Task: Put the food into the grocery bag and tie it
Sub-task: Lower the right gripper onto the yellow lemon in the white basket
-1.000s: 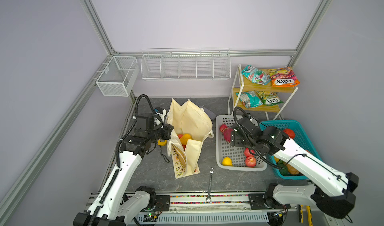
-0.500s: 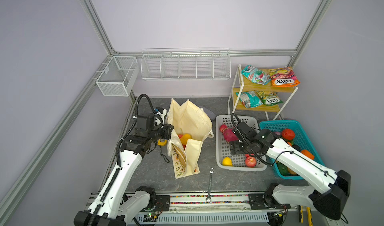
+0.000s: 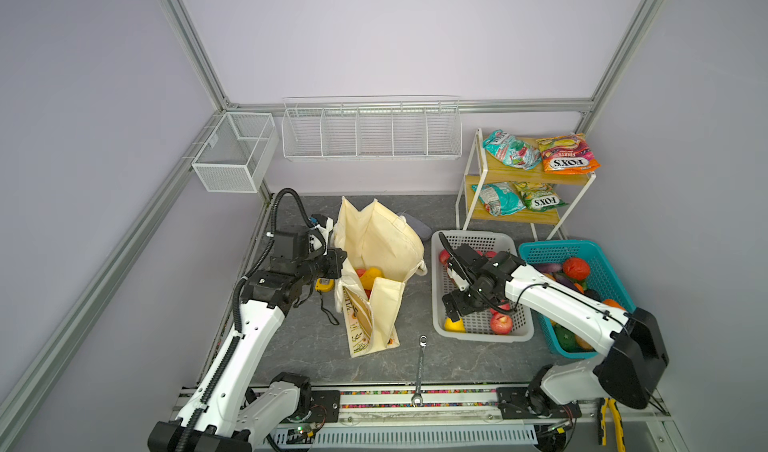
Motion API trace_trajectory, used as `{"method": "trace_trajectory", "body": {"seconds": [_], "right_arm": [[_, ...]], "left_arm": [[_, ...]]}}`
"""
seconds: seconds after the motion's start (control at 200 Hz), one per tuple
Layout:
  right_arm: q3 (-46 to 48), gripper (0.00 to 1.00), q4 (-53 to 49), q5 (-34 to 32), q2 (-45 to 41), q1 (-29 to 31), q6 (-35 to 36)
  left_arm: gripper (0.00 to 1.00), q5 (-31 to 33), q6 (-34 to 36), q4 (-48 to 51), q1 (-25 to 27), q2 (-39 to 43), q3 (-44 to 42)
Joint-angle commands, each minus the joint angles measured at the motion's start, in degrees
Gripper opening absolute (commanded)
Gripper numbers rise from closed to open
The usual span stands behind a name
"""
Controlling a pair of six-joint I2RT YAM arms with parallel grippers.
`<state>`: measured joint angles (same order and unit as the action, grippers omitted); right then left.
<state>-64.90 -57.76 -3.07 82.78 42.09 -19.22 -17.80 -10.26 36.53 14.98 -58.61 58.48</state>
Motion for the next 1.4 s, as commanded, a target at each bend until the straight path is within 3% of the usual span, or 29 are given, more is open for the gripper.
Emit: {"method": "trace_trajectory", "body": {"seconds": [0.0,0.62,1.08,1.395], "right_arm": [[0.9,0.95,1.5,3.9,2.5,-0.3,2.8],[2.8,0.99,1.8,6.8,9.5,-2.6,7.4],[2.1,0.95,2.3,-6.9,6.5,-7.2,1.2],[3.7,0.94,5.4,1.3,5.3,-7.5,-1.3]], "left_arm": [[0.00,0.5,1.3,-1.1,-0.4,0.5,-0.1],[0.00,1.1,1.5,-0.9,-0.4,0.4,-0.1],[0.00,1.1,1.6,-0.8,-0.4,0.5,-0.1],[0.00,0.8,1.5,-0.9,-0.4,1.2,-0.2]]}}
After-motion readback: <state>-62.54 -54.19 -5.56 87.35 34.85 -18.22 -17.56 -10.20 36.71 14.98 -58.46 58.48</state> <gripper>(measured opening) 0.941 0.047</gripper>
